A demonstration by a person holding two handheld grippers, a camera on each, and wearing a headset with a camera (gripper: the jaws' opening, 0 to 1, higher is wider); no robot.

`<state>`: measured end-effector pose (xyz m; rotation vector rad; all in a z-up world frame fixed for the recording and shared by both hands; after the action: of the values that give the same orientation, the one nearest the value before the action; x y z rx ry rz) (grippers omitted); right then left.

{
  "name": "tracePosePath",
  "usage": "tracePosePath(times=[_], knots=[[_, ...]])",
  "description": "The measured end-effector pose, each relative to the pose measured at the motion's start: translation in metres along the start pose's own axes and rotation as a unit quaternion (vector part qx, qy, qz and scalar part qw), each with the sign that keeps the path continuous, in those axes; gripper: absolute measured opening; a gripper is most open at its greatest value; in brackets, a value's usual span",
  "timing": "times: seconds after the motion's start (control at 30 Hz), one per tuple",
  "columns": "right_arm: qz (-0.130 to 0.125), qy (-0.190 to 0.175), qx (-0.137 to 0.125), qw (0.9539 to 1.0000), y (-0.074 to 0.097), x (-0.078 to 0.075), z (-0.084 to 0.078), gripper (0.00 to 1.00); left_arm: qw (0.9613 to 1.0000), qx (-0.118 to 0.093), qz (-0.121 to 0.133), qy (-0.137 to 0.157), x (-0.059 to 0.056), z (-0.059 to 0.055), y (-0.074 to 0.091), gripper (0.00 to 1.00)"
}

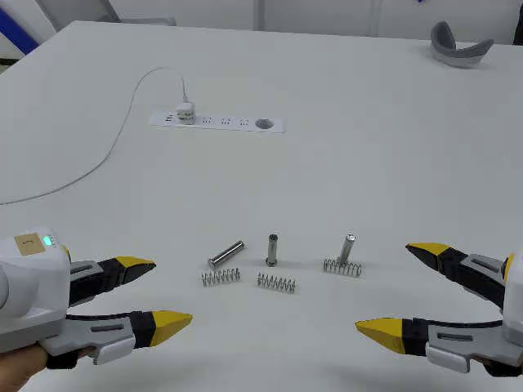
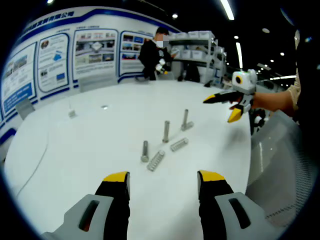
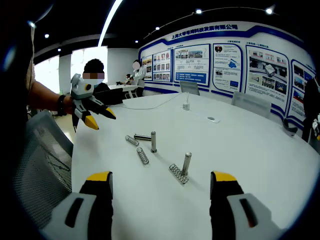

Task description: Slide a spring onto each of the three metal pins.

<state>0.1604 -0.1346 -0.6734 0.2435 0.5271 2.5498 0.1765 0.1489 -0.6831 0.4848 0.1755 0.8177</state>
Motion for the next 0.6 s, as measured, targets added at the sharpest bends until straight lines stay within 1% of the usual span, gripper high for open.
tracePosePath(times=[0.2, 0.4, 0.6], knots=[[0.0, -0.001, 0.002, 1.0, 0.0002, 0.0005, -0.0011, 0.81, 1.0, 0.002, 0.0, 0.001, -0.0005, -0.0014, -0.0011, 0.55], [0.001, -0.002, 0.003, 1.0, -0.0011, 0.0006, -0.0017, 0.81, 1.0, 0.001, 0.0, 0.001, 0.001, 0.0, -0.0016, 0.55], [0.001, -0.003, 0.005, 1.0, -0.0017, 0.0012, -0.0026, 0.81, 1.0, -0.001, 0.0, 0.0, 0.0057, 0.0066, -0.0034, 0.55]])
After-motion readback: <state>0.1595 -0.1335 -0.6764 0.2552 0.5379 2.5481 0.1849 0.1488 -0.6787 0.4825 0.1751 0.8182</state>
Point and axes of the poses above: the centre of the closed fingertips' face, and the gripper's own axes: y roughly backward along the fingers, x roughly to its left, z roughly out of its top, the point moved 4 cm from there along y, roughly backward along the fingers, and after that the axes turned 14 degrees about z, right-handed, at the moved point
